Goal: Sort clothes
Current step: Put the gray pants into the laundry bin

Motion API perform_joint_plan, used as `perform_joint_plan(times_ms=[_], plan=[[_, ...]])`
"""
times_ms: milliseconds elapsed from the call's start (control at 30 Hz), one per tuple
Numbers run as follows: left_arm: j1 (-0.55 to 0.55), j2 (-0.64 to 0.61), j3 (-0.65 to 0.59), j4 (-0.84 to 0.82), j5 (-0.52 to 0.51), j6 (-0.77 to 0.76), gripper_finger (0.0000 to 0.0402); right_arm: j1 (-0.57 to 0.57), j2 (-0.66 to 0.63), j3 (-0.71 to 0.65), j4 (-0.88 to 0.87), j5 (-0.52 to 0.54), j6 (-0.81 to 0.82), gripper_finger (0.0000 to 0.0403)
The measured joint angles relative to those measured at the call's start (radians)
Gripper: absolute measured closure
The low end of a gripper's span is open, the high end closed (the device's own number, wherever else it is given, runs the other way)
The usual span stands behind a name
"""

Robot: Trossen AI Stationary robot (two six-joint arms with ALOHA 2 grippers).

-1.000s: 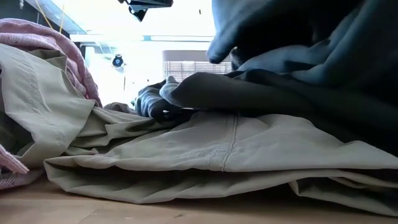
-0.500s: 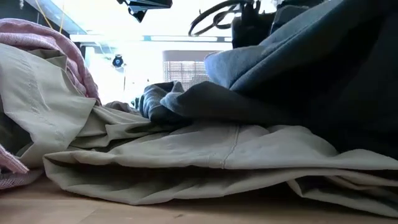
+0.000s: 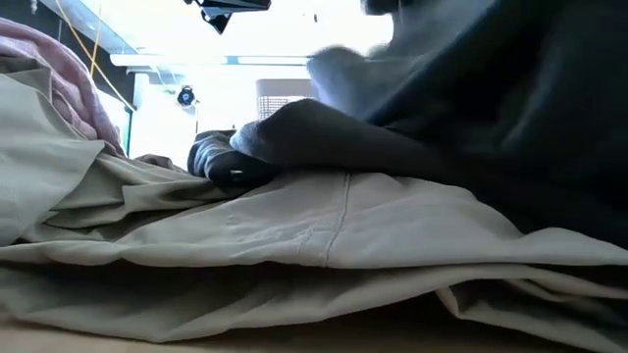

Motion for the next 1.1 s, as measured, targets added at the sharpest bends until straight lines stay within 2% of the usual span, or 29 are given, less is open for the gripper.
perform_joint_plan(times_ms=[100, 200, 267, 300, 367, 433, 567, 700, 833, 967, 1100], plan=[[-0.004, -0.003, 0.000, 0.002, -0.007, 0.001, 0.0399, 0.030, -0.173, 0.007, 0.051, 0.202, -0.017, 0.0359], [-0.005, -0.008, -0.001, 0.003, -0.024, 0.001, 0.0399, 0.067, -0.312, 0.005, 0.156, 0.417, -0.126, 0.0359], [-0.005, -0.011, -0.001, 0.004, -0.042, 0.002, 0.0399, 0.081, -0.394, 0.005, 0.301, 0.492, -0.257, 0.0359], [-0.005, -0.013, -0.001, 0.006, -0.052, 0.002, 0.0399, 0.083, -0.425, 0.007, 0.374, 0.494, -0.322, 0.0359], [-0.005, -0.015, -0.001, 0.011, -0.065, 0.002, 0.0399, 0.083, -0.471, 0.010, 0.474, 0.443, -0.394, 0.0359], [-0.005, -0.017, -0.001, 0.010, -0.075, 0.002, 0.0399, 0.078, -0.496, 0.010, 0.468, 0.387, -0.403, 0.0359], [-0.005, -0.017, -0.001, 0.009, -0.076, 0.002, 0.0399, 0.076, -0.488, 0.010, 0.248, 0.239, -0.282, 0.0359], [-0.005, -0.017, -0.001, 0.008, -0.076, 0.002, 0.0399, 0.086, -0.394, 0.010, 0.044, 0.105, -0.140, 0.0356], [-0.005, -0.017, -0.001, 0.008, -0.076, 0.002, 0.0399, 0.114, -0.257, 0.010, -0.066, 0.014, -0.162, 0.0349], [-0.005, -0.017, -0.001, 0.008, -0.076, 0.002, 0.0399, 0.103, -0.118, 0.010, -0.093, 0.022, -0.151, 0.0348], [-0.005, -0.017, -0.001, 0.008, -0.076, 0.002, 0.0399, 0.041, -0.030, 0.010, -0.094, 0.057, -0.116, 0.0313]])
